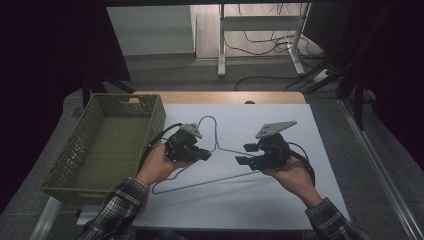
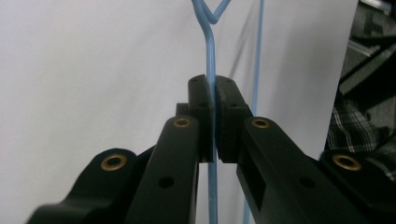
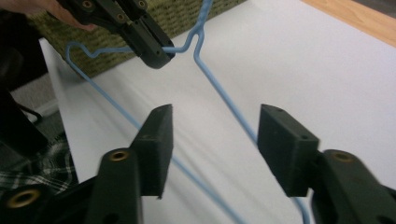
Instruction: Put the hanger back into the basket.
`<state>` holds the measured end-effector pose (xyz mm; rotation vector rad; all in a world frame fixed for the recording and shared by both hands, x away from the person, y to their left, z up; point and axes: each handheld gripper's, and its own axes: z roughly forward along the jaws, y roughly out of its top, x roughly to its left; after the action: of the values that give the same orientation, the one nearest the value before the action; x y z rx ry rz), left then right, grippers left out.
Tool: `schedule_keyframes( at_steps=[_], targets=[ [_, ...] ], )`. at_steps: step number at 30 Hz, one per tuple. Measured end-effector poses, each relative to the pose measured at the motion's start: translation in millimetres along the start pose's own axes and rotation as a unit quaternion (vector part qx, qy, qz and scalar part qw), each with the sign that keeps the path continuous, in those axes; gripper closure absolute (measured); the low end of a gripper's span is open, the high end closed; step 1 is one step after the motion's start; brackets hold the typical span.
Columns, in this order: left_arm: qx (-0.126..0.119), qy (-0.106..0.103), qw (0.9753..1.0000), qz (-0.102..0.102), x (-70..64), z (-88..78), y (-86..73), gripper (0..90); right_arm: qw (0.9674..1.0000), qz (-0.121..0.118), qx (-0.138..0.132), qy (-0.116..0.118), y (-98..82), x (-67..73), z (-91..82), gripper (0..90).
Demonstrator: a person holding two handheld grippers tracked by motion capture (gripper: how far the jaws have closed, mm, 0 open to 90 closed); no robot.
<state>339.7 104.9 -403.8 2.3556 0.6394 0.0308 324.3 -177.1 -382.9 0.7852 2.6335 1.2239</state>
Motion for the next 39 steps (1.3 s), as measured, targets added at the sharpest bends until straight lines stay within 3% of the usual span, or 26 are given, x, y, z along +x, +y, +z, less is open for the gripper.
schedule_keyframes(
  at_steps=[8,11,19,24,32,39],
  targets=[
    [-0.027,0.032,0.998,-0.048,3.8,-22.8,-1.5,87.4,0.9996,0.011,-0.02,-0.018,-10.2,2.4,-13.9,18.7],
    [-0.039,0.04,0.9966,-0.061,7.4,-37.4,-0.7,87.3,0.9992,0.016,-0.029,-0.021,-14.2,4.1,-18.9,14.1],
    [-0.055,0.076,0.9924,-0.08,15.1,-74.6,-1.1,87.4,0.9971,0.042,-0.053,-0.034,-29.8,2.3,-33.8,8.5],
    [-0.06,0.104,0.9886,-0.092,23.6,-92.7,-8.8,87.4,0.9957,0.056,-0.062,-0.04,-40.4,-1.7,-40.4,6.3],
    [-0.068,0.157,0.9787,-0.114,44.3,-123.7,-36.2,87.4,0.9942,0.072,-0.066,-0.045,-57.0,-5.7,-42.3,3.9],
    [-0.081,0.2,0.9655,-0.145,63.1,-152.7,-69.9,87.5,0.9936,0.083,-0.056,-0.053,-70.0,-11.1,-38.8,3.8]
  ],
)
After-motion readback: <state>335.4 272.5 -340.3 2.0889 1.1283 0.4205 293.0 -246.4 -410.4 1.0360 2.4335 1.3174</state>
